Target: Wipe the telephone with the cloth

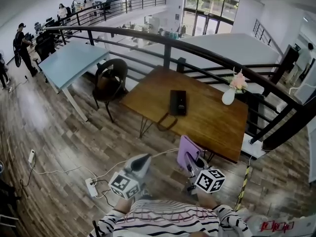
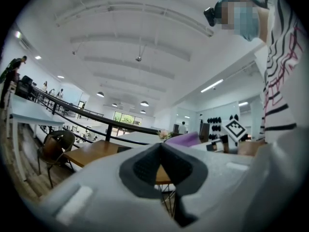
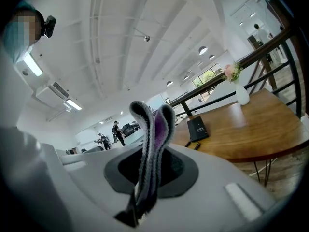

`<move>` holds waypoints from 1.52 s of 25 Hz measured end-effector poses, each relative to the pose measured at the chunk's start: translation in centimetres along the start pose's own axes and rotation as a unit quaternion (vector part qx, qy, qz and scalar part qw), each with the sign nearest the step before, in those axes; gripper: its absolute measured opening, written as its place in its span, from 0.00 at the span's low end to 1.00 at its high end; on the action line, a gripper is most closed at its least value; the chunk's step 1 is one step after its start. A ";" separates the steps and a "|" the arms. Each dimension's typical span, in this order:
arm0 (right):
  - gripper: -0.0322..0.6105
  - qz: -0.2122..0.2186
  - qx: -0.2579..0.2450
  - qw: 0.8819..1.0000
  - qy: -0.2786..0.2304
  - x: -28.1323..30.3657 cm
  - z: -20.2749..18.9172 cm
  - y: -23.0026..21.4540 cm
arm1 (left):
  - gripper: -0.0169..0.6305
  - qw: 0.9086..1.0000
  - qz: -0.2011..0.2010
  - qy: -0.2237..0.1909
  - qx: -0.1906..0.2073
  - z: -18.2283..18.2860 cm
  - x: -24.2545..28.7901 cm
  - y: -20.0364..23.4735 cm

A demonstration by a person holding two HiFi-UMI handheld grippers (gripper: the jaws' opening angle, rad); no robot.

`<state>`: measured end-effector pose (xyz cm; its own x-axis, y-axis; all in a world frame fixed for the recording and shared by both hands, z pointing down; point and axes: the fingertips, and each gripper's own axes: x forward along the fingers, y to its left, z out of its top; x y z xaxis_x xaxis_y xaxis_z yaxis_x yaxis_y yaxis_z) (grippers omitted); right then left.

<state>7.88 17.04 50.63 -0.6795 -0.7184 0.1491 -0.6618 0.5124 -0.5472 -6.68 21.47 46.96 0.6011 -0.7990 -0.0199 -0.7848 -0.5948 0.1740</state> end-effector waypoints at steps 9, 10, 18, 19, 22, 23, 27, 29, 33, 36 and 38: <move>0.11 -0.024 0.003 0.999 -0.026 7.6 1.5 2.0 | 0.03 1.000 -0.027 0.002 0.004 2.7 1.0 8.9; 0.11 -0.028 0.004 0.999 -0.028 8.1 1.5 2.0 | 0.03 1.000 -0.031 0.004 0.002 2.7 1.1 9.6; 0.11 -0.059 0.015 0.998 -0.028 10.2 0.9 1.5 | 0.03 0.998 -0.057 0.010 -0.015 2.1 2.1 12.4; 0.11 -0.060 0.016 0.998 -0.028 10.4 0.9 1.3 | 0.03 0.998 -0.057 0.013 -0.017 1.9 2.3 12.6; 0.11 -0.057 0.017 0.998 -0.026 11.4 1.1 0.6 | 0.03 0.998 -0.052 0.017 -0.025 1.4 2.9 13.5; 0.11 -0.055 0.017 0.998 -0.024 11.8 1.3 0.3 | 0.03 0.998 -0.049 0.016 -0.026 1.4 3.3 13.7; 0.11 -0.044 0.019 0.999 -0.019 13.2 2.3 -1.3 | 0.03 0.999 -0.037 0.014 -0.022 1.6 5.1 14.4; 0.11 -0.040 0.019 0.999 -0.016 13.7 3.2 -2.4 | 0.03 0.999 -0.031 0.015 -0.022 1.7 6.4 14.5; 0.11 -0.026 0.018 0.999 -0.012 15.2 5.5 -4.9 | 0.03 1.000 -0.016 0.011 -0.014 2.4 9.7 15.3; 0.11 -0.018 0.014 1.000 -0.006 16.3 7.2 -7.2 | 0.03 1.000 -0.009 0.007 -0.013 2.5 12.6 15.6; 0.11 -0.012 0.013 1.000 -0.002 17.0 8.1 -8.7 | 0.03 1.000 -0.004 0.006 -0.012 2.4 14.6 15.8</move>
<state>4.64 -3.46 51.22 -0.6618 -0.7324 0.1600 -0.6698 0.4817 -0.5651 -10.65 0.23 47.10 0.6086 -0.7934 -0.0100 -0.7766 -0.5982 0.1973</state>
